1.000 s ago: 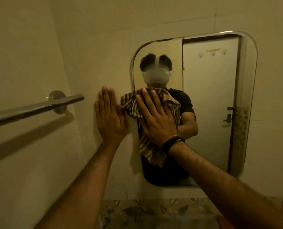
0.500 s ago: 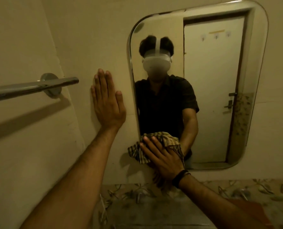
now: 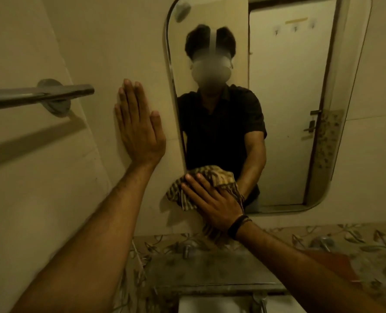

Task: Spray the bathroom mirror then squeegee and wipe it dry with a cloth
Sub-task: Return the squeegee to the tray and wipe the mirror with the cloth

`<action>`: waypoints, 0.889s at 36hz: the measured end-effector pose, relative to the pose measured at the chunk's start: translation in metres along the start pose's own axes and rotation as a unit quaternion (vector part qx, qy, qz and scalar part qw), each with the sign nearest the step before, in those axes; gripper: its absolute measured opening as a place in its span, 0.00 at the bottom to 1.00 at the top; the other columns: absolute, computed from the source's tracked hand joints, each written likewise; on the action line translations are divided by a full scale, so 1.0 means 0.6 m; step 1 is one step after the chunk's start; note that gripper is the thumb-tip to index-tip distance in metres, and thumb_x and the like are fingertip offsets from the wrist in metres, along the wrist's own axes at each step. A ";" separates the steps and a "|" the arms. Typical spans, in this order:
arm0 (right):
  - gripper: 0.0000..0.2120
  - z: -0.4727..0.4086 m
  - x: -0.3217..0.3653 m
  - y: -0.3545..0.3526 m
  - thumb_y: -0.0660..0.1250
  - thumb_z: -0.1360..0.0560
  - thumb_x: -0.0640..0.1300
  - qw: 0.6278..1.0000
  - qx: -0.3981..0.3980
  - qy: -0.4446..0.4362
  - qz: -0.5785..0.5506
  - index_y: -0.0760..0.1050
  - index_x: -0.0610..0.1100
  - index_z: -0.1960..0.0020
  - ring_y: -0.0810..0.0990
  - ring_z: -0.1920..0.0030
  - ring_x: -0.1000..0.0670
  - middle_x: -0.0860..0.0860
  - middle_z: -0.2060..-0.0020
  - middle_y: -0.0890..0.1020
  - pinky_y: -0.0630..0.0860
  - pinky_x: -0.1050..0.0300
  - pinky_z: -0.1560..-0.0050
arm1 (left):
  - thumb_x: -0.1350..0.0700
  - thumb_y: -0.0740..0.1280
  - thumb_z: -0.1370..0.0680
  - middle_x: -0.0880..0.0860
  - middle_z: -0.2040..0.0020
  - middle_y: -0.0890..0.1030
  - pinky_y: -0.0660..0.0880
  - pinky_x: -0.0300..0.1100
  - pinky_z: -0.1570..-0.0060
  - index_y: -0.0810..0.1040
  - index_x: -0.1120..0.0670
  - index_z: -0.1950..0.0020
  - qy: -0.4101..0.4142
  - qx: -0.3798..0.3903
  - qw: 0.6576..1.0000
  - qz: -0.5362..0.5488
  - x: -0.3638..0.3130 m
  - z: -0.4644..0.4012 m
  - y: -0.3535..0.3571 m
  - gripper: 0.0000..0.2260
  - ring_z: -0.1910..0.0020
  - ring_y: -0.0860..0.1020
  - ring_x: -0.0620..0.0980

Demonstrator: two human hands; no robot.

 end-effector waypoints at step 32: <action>0.37 0.145 -0.161 -0.041 0.64 0.22 0.46 0.999 0.000 0.042 0.028 0.51 0.50 0.18 0.48 0.18 0.48 0.50 0.18 0.49 0.63 0.48 0.31 | 0.45 0.45 0.15 0.51 0.15 0.46 0.47 0.51 0.17 0.43 0.53 0.15 -0.035 0.004 0.999 -0.010 -0.031 0.085 0.038 0.29 0.16 0.48 0.51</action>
Point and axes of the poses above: each hand's wrist, its own z-axis away from the middle knuckle, its own y-axis out of the palm, x = y × z, the point moved 6 cm from there along -z, towards the middle knuckle
